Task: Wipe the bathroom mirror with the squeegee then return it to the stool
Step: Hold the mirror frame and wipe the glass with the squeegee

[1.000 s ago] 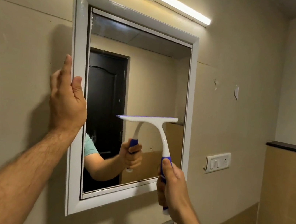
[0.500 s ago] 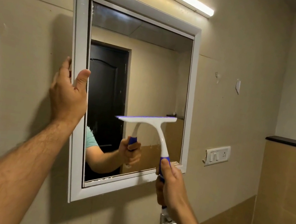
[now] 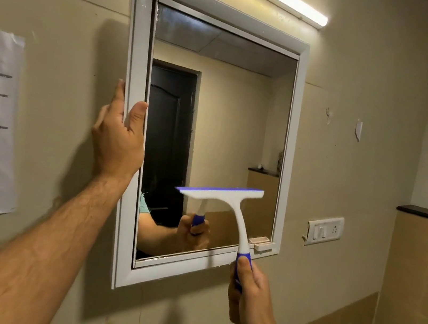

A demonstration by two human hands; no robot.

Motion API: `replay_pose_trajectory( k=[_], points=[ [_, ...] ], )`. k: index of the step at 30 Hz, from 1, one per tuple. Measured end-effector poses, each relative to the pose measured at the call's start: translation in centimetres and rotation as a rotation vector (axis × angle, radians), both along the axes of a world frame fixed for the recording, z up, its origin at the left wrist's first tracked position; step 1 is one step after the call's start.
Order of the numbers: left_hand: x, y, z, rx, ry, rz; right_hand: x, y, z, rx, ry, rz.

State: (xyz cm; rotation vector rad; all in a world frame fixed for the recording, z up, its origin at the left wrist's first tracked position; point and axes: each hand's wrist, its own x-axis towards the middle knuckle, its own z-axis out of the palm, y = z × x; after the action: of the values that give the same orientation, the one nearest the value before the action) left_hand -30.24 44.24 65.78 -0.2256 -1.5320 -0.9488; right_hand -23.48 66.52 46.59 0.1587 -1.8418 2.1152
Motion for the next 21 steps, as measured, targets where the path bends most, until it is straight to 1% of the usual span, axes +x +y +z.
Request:
replay_pose_trajectory(
  k=[3,6,12,14,21],
  points=[
    [-0.2,-0.2,0.0,0.001,-0.001,-0.001,-0.6,-0.2,2.5,0.037,0.062,-0.007],
    [-0.4,-0.3,0.0,0.0,0.008,-0.004,-0.9,-0.5,2.6,0.055,0.077,-0.016],
    [-0.4,-0.2,-0.3,0.008,0.012,-0.001,0.0,-0.2,-4.1,-0.011,-0.023,0.027],
    [-0.4,-0.3,-0.3,0.007,0.022,-0.002,0.3,-0.4,-5.0,-0.035,-0.048,0.044],
    [-0.9,-0.4,-0.3,0.013,0.034,-0.013,-1.1,-1.1,0.5,0.032,0.087,0.016]
  ],
)
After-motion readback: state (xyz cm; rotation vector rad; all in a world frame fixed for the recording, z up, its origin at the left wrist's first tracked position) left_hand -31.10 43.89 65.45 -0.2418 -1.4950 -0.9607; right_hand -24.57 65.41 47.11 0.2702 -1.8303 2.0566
